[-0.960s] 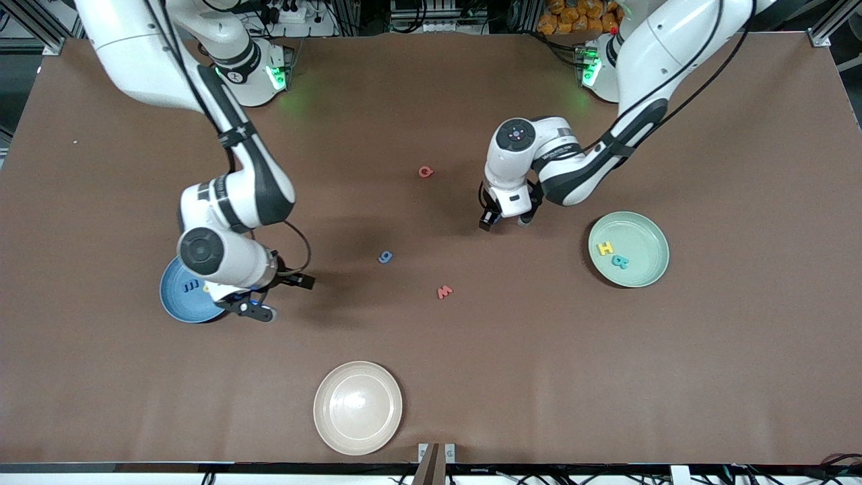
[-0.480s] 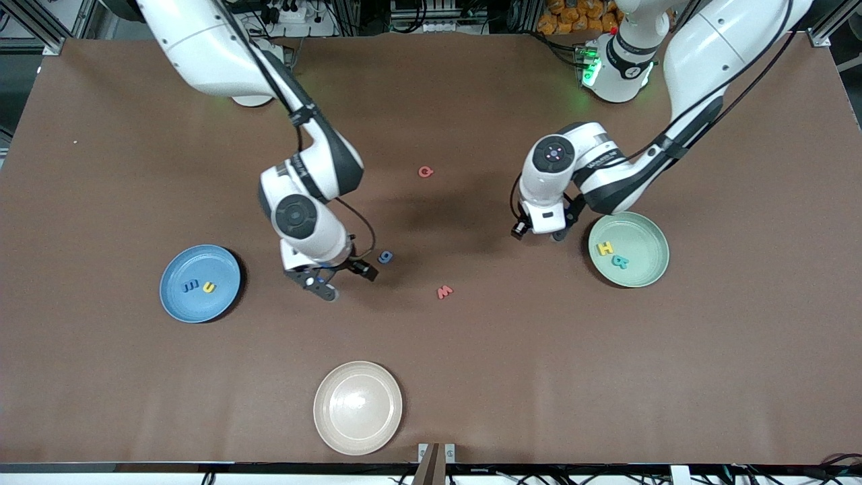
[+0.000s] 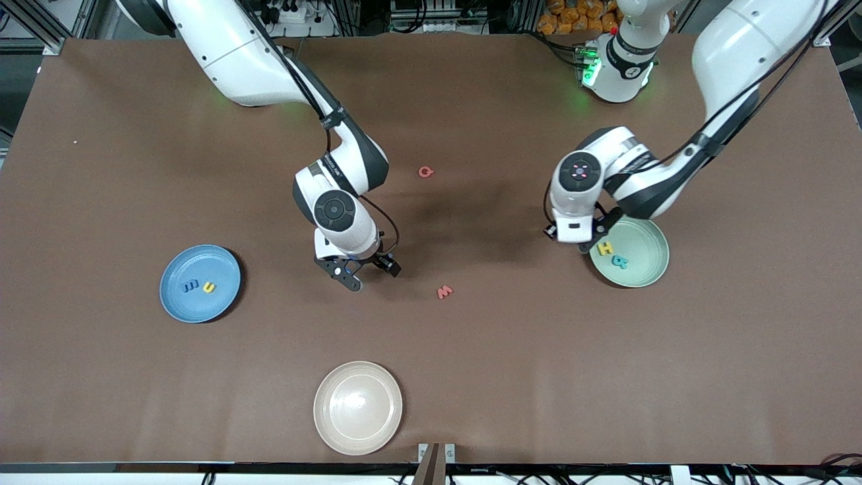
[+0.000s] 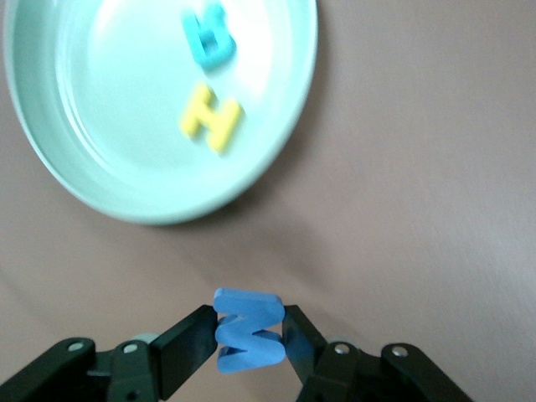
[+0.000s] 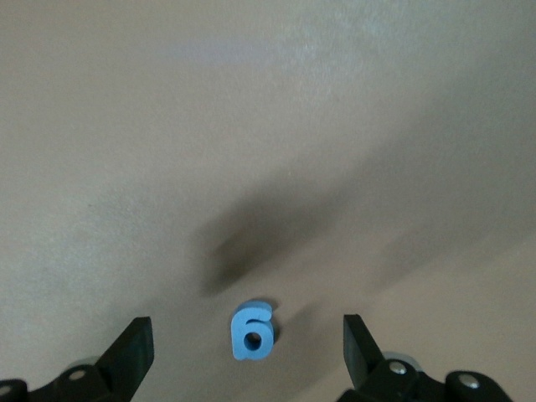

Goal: Sort upper and lower case letters into plates
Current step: 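Place the M on the green plate while the right gripper reaches the blue g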

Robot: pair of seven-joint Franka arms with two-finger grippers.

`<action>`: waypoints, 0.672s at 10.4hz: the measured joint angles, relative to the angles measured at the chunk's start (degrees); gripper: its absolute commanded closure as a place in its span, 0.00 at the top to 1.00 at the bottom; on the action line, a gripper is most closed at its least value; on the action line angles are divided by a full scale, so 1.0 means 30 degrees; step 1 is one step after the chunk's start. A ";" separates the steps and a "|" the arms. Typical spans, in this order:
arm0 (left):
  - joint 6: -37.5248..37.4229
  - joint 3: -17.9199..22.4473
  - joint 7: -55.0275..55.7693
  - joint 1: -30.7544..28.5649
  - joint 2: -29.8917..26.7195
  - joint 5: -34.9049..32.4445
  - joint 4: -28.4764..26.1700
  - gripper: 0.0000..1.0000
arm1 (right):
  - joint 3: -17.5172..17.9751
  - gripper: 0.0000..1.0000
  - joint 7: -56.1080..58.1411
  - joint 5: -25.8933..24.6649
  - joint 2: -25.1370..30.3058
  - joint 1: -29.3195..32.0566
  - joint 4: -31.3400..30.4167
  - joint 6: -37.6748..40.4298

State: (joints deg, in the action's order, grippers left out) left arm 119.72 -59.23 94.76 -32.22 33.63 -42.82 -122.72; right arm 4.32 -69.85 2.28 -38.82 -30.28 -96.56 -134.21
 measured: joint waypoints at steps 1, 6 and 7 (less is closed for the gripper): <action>-0.0485 -0.0899 -0.1775 -0.1723 -0.0166 0.0004 -0.0122 0.22 | 0.0002 1.00 -0.0227 0.0000 -0.0103 -0.0088 0.0000 -0.0026; -0.0705 -0.1647 -0.7703 -0.5446 -0.0311 0.0017 -0.0819 1.00 | 0.0003 1.00 -0.0894 0.0002 -0.0858 -0.0430 -0.0012 -0.1212; -0.0705 -0.1787 -0.7755 -0.5380 -0.0312 0.0017 -0.0882 1.00 | 0.0003 1.00 -0.0901 0.0002 -0.0888 -0.0523 -0.0017 -0.1217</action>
State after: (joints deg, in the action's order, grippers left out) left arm 117.60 -64.59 71.50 -48.36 32.69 -42.77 -125.36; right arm 4.33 -72.55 2.29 -41.48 -31.85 -96.61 -137.86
